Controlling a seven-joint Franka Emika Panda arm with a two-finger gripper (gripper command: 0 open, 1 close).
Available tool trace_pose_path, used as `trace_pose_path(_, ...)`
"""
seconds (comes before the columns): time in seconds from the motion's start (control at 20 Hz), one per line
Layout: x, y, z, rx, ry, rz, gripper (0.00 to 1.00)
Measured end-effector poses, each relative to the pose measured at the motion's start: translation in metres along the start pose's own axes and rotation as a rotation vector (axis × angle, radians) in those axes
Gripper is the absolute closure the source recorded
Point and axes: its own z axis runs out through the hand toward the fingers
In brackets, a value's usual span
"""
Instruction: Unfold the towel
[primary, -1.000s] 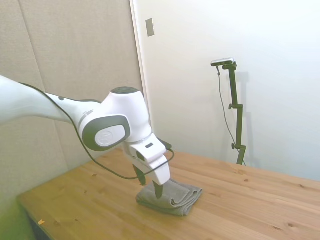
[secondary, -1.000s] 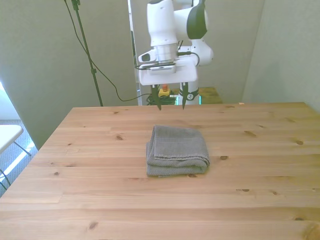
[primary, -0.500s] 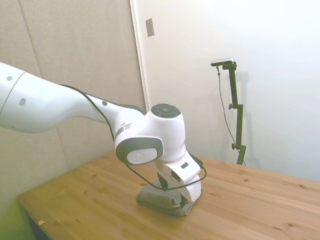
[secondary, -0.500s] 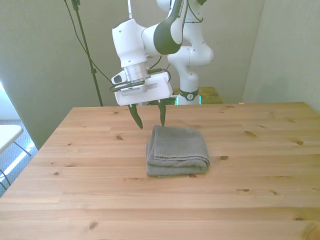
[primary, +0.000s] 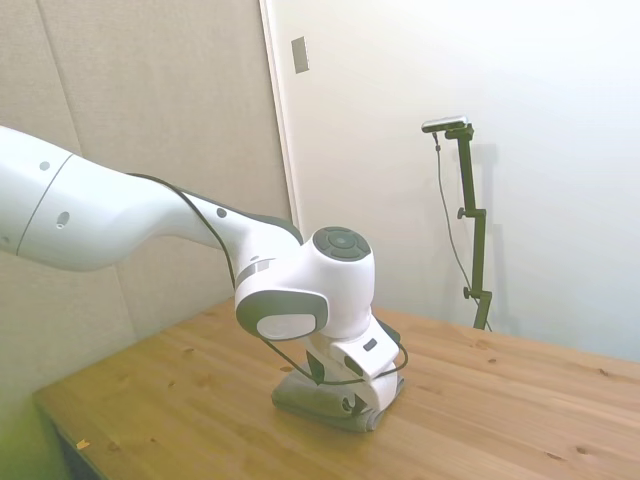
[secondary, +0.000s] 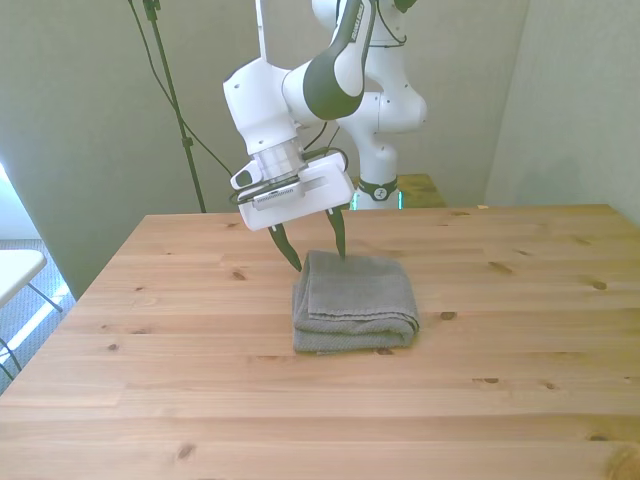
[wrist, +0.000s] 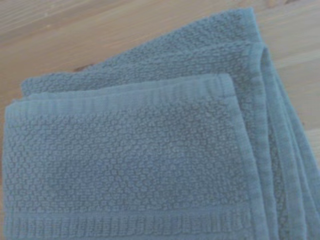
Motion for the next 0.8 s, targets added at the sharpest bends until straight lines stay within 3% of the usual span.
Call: trace_pose_path(0.8,0.0003,0.0023,0.0052,0.0,-0.012,-0.008,1.0)
